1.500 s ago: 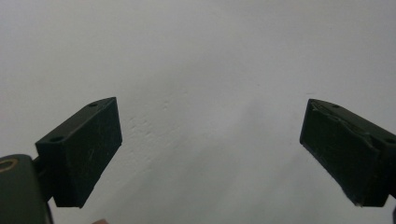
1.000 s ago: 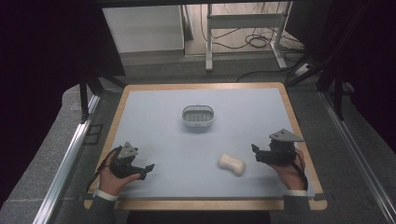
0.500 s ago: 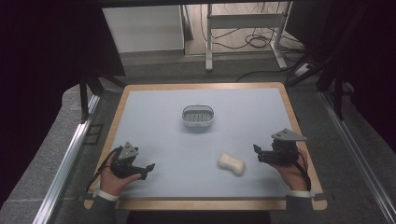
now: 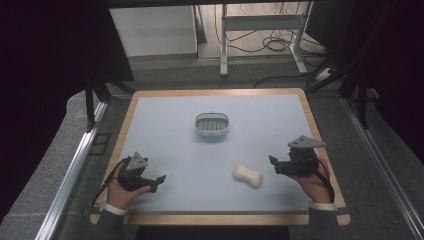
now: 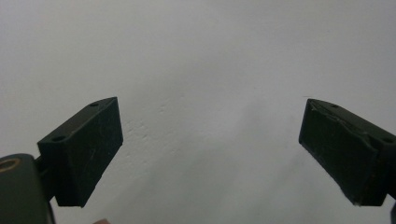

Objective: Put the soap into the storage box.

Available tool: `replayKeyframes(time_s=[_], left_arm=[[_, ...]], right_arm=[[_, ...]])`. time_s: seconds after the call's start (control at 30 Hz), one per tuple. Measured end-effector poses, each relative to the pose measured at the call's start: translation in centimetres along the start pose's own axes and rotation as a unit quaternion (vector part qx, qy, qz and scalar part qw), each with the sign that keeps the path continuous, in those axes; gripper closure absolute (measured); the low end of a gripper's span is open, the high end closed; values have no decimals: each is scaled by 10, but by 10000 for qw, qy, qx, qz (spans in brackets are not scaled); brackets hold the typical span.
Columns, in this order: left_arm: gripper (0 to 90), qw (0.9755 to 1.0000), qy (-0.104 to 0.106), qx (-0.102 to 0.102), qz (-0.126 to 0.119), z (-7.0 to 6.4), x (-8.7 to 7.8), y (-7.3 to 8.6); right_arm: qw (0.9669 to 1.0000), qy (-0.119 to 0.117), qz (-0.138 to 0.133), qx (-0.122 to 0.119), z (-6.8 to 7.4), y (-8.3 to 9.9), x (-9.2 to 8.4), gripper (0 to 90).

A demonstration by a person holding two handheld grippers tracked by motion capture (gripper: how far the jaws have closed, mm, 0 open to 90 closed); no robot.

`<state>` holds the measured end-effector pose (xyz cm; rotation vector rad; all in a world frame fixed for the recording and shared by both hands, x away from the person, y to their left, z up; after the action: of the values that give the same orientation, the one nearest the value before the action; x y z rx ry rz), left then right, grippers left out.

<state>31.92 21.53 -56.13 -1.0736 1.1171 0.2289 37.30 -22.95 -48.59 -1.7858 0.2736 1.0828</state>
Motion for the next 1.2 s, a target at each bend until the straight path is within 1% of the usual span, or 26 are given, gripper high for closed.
replayKeyframes(time_s=[0.07,0.1,0.13,0.17,0.23,0.27,0.3,0.37,0.53,0.67,0.8,1.0,1.07,1.2], left_arm=[[67,10000,3,15,-3,0,-1,0],[67,10000,12,-3,-28,0,-1,0],[67,10000,16,22,-19,0,-2,0],[67,10000,20,2,-39,0,-2,0],[67,10000,29,1,-36,0,-2,0],[67,10000,38,-6,-43,0,-3,0],[67,10000,37,7,-38,-1,-3,0],[67,10000,37,27,-27,-1,-3,-1],[67,10000,17,21,-12,-1,-3,-1],[67,10000,14,1,-39,0,-5,0],[66,10000,14,8,-51,0,-5,0],[66,10000,21,4,-56,0,-5,0],[67,10000,20,10,-38,-1,-4,0],[66,10000,37,36,-18,-2,-3,0]], right_arm=[[10000,-79,25,18,2,-3,0,148],[9999,-98,56,16,3,-4,1,149],[9999,-94,78,0,4,-5,1,149],[9999,-78,109,-53,5,-6,1,149],[9997,-142,143,-124,7,-9,1,149],[9995,-159,208,-194,8,-12,0,149],[9995,-159,208,-194,8,-12,0,149],[9989,-161,319,-294,9,-15,-2,149],[9973,-219,498,-498,11,-23,-5,149],[9954,-224,649,-665,15,-29,-6,159],[9924,-276,861,-830,21,-33,-4,169],[9894,-289,1031,-981,27,-39,2,169],[9883,-285,1099,-1020,29,-40,4,184],[9847,-304,1264,-1163,34,-42,8,186]])
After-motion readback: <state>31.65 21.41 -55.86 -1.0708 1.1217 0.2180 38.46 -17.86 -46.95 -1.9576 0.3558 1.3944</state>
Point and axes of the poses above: each handheld gripper's, and its own axes: x roughly forward along the jaws, y roughly out of its underside, z roughly to its left, the point moved 6 cm from there along x, roughly forward along the jaws, and after that the axes turned 13 degrees about z, right-handed, at the moved point
